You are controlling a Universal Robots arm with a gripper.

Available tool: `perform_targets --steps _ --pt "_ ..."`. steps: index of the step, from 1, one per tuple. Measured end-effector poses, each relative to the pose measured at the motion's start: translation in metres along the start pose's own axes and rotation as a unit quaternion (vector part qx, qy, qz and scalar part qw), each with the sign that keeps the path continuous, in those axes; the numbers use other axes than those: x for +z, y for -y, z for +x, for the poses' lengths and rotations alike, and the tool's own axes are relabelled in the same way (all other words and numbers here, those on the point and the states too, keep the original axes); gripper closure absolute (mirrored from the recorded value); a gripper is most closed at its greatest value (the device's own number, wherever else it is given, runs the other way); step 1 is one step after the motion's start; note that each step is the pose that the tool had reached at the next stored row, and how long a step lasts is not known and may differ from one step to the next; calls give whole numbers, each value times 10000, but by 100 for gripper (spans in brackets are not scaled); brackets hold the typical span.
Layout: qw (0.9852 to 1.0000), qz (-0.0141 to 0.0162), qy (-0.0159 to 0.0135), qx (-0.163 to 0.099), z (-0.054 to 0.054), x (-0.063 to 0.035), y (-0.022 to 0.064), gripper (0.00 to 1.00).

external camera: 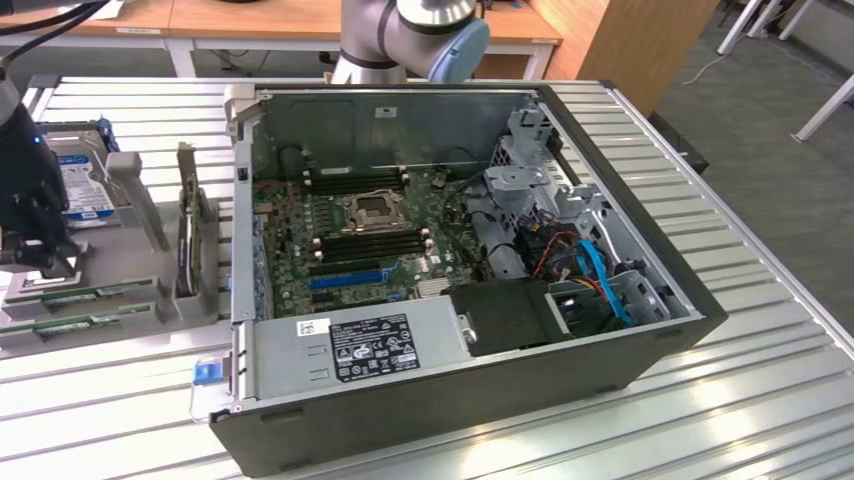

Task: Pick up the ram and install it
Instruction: 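Pick up the ram and move it above insertion slot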

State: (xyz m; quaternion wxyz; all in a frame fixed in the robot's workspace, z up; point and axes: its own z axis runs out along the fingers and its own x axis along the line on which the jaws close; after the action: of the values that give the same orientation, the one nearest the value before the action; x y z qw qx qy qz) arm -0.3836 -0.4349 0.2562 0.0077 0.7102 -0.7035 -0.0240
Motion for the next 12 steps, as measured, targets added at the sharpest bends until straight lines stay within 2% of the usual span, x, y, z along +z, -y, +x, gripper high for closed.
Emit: perform_targets --steps 12 --pt "10000 0 0 0 118 -3 -1 69"
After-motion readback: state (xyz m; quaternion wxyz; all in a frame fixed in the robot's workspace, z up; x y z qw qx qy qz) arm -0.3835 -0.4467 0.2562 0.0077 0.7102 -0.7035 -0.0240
